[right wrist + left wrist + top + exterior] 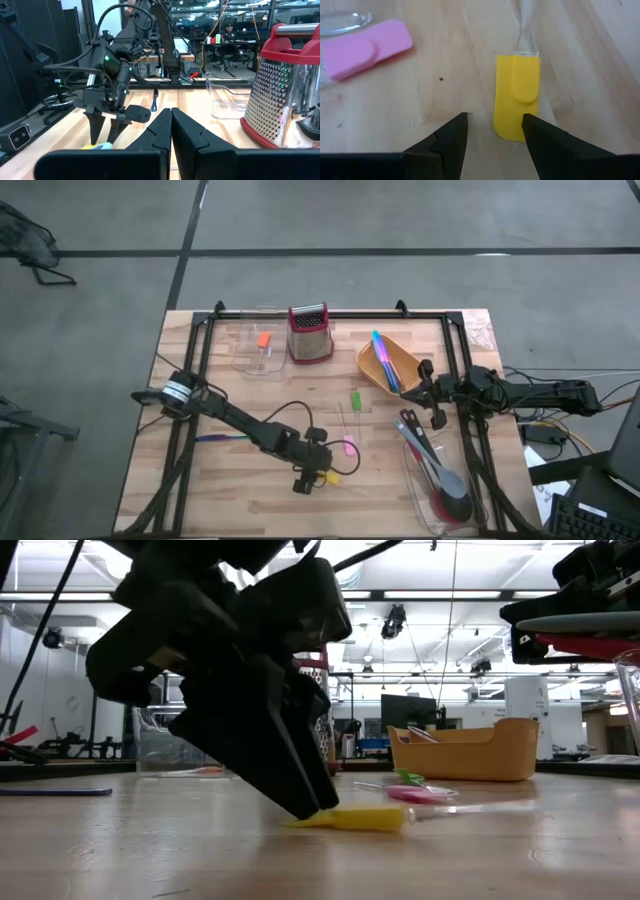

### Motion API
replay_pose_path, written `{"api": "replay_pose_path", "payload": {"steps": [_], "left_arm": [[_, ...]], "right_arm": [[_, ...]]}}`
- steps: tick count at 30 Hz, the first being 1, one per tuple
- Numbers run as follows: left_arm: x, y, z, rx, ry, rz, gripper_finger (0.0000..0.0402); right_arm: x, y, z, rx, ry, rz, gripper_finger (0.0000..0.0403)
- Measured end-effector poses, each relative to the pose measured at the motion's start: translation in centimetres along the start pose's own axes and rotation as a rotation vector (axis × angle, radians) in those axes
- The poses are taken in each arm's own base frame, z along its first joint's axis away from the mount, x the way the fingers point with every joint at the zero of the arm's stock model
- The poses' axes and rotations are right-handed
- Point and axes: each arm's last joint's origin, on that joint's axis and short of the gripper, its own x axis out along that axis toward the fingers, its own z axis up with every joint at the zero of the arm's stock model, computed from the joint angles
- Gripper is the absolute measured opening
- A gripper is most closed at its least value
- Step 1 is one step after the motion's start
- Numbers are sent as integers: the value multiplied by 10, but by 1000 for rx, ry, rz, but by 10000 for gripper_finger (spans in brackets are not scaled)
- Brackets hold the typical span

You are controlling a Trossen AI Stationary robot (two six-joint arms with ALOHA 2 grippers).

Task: Pick & Place Kitchen Items
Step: Put the yellow spatula into the top transparent bin

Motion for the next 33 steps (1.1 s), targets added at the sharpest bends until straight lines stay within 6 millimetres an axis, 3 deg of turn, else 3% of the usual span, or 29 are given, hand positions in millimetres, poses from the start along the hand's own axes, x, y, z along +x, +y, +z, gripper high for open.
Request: {"api": "replay_pose_path", "payload": {"steps": [11, 19, 33], "left_arm": [[-12, -17, 11, -57, -50, -61, 197], [-2, -20, 7, -55, -71, 53, 197], [15, -19, -3, -79, -27, 14, 197]], "right_arm": [[0, 0, 0, 0, 0, 0, 8], [0, 0, 0, 0, 0, 0, 9], [0, 0, 0, 0, 0, 0, 8]]}}
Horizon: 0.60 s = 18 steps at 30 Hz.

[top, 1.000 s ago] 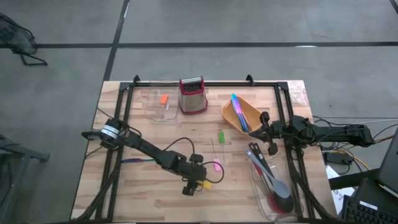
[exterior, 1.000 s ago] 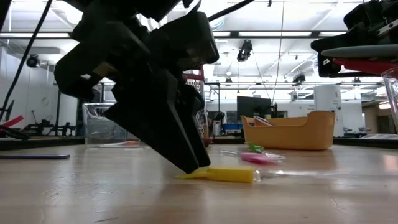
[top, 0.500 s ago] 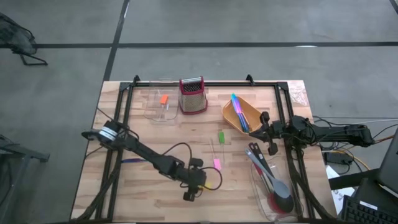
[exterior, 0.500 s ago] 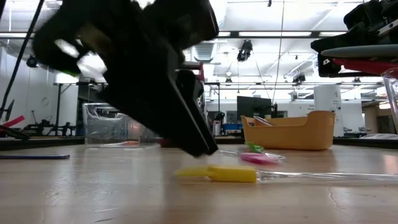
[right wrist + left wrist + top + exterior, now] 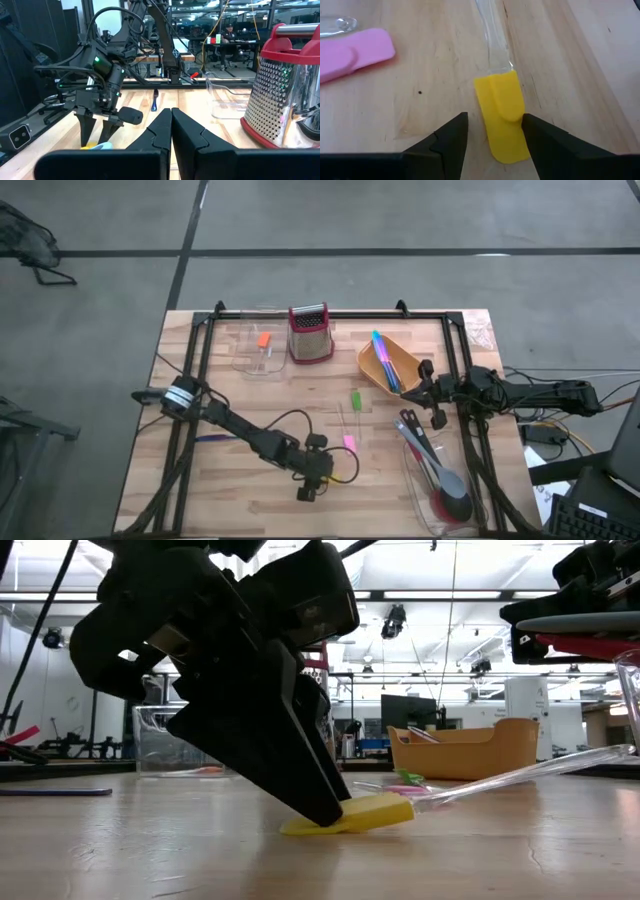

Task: Pick & Place Kitchen Items
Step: Put the yellow spatula into the top transparent bin

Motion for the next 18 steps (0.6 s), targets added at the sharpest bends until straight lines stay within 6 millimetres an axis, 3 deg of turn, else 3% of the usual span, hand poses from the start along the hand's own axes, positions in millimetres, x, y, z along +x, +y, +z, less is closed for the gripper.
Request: {"api": "replay_pose_path", "payload": {"steps": [6, 14, 18], "left_arm": [[1, 0, 0, 15, -2, 1, 168], [1, 0, -2, 59, 12, -27, 23], [-1, 0, 0, 84, 1, -26, 8]], "right_arm": [[0, 0, 0, 0, 0, 0, 8], [0, 0, 0, 0, 0, 0, 8], [0, 0, 0, 0, 0, 0, 8]]}}
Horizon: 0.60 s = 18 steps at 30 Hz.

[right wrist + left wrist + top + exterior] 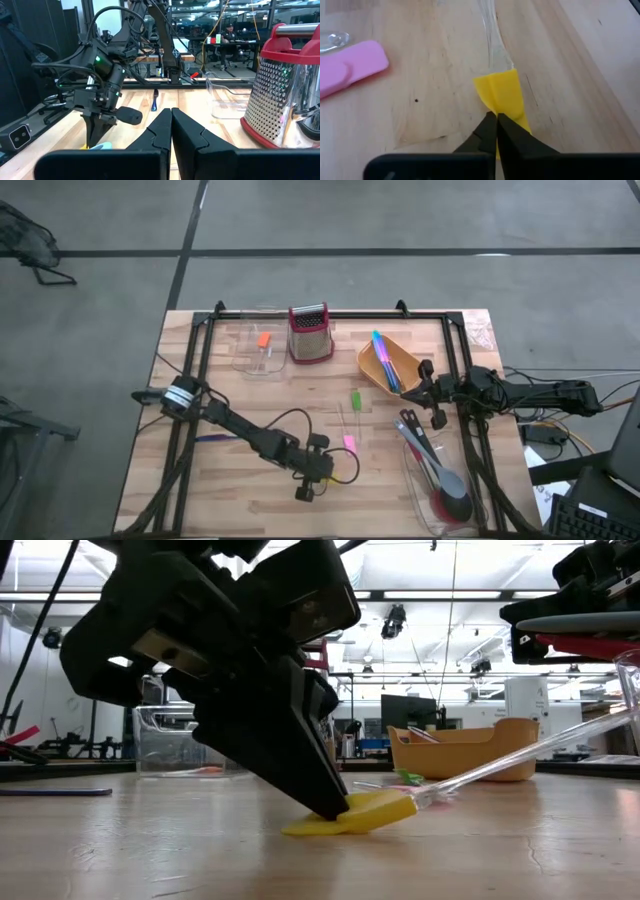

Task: Pick & Place Kitchen Items
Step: Put the yellow spatula into the top transparent bin

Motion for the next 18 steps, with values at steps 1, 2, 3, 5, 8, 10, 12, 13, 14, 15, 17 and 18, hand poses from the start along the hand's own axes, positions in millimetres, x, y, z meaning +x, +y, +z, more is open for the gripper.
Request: {"api": "replay_pose_path", "payload": {"steps": [1, 2, 3, 5, 8, 10, 12, 13, 14, 15, 17, 18], "left_arm": [[-1, 0, 1, 2, -2, -1, 6], [-3, 0, 2, 8, -5, -4, 5], [-5, 0, 3, 18, -6, -4, 5], [-9, -1, 4, 38, -3, -6, 4], [-18, -1, 7, 53, 12, -14, 3], [-25, 0, 10, 59, 30, 3, 2], [-32, 1, 12, 67, 50, 39, 2], [-36, 1, 12, 74, 65, 65, 2], [-40, 2, 13, 78, 73, 87, 2], [-45, 3, 14, 79, 81, 107, 1], [-53, 4, 15, 82, 99, 136, 1], [-57, 5, 15, 83, 107, 157, 1]], "right_arm": [[0, 0, 0, 0, 0, 0, 8], [0, 0, 0, 0, 0, 0, 8], [0, 0, 0, 0, 0, 0, 8], [0, 0, 0, 0, 0, 0, 9], [0, 0, 0, 0, 0, 0, 8], [0, 0, 0, 0, -1, 0, 8], [0, 0, 0, 0, -1, 0, 8], [0, 0, 0, 0, 0, 0, 8], [0, 0, 0, 0, -1, 0, 8], [0, 0, 0, 0, 0, 0, 8], [0, 0, 0, 0, -1, 0, 8], [0, 0, 0, 0, 0, 0, 8]]}}
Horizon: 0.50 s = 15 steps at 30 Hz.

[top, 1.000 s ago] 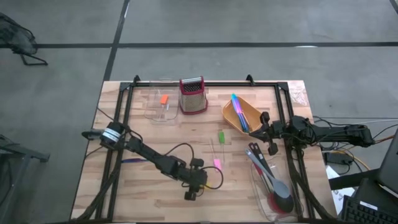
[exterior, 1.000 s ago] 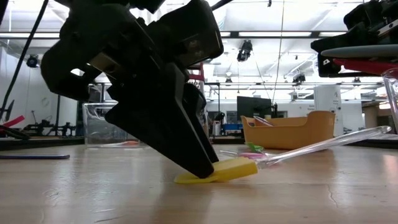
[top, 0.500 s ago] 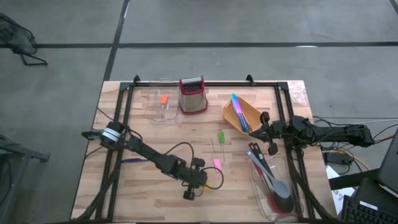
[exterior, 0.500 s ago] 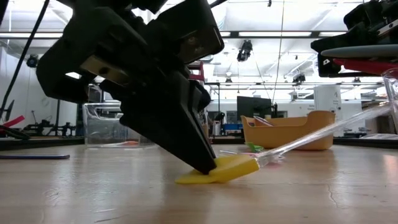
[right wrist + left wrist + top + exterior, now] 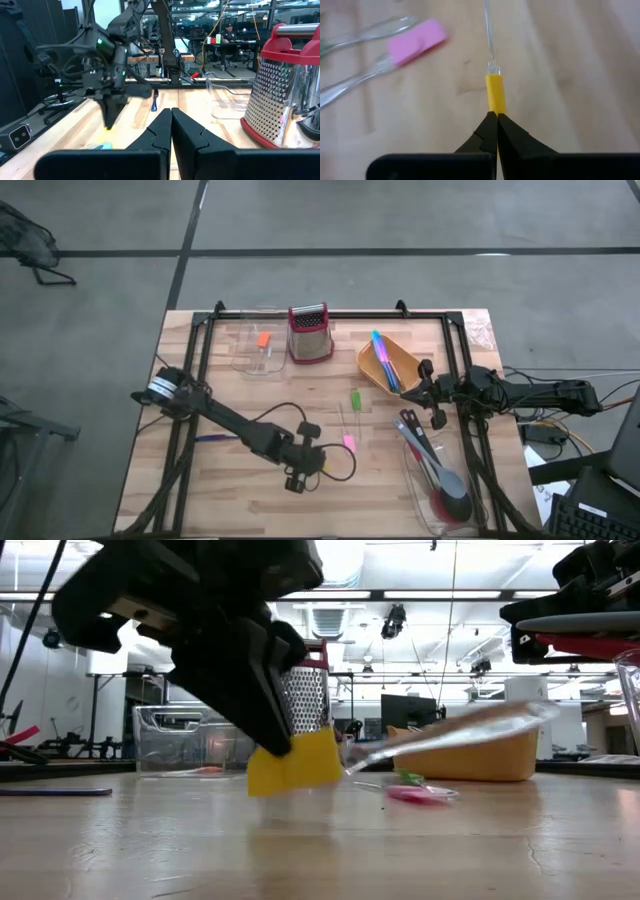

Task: Pick & Place Kitchen Items
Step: Put the yellow spatula into the top transparent bin

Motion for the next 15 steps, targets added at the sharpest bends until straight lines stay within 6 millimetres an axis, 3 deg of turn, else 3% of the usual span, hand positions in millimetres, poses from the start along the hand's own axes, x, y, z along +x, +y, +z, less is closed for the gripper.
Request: {"api": "replay_pose_path", "payload": {"steps": [15], "left_arm": [[-84, 25, -26, -142, 191, 276, 0]], "right_arm": [[0, 0, 0, 0, 0, 0, 8]]}}
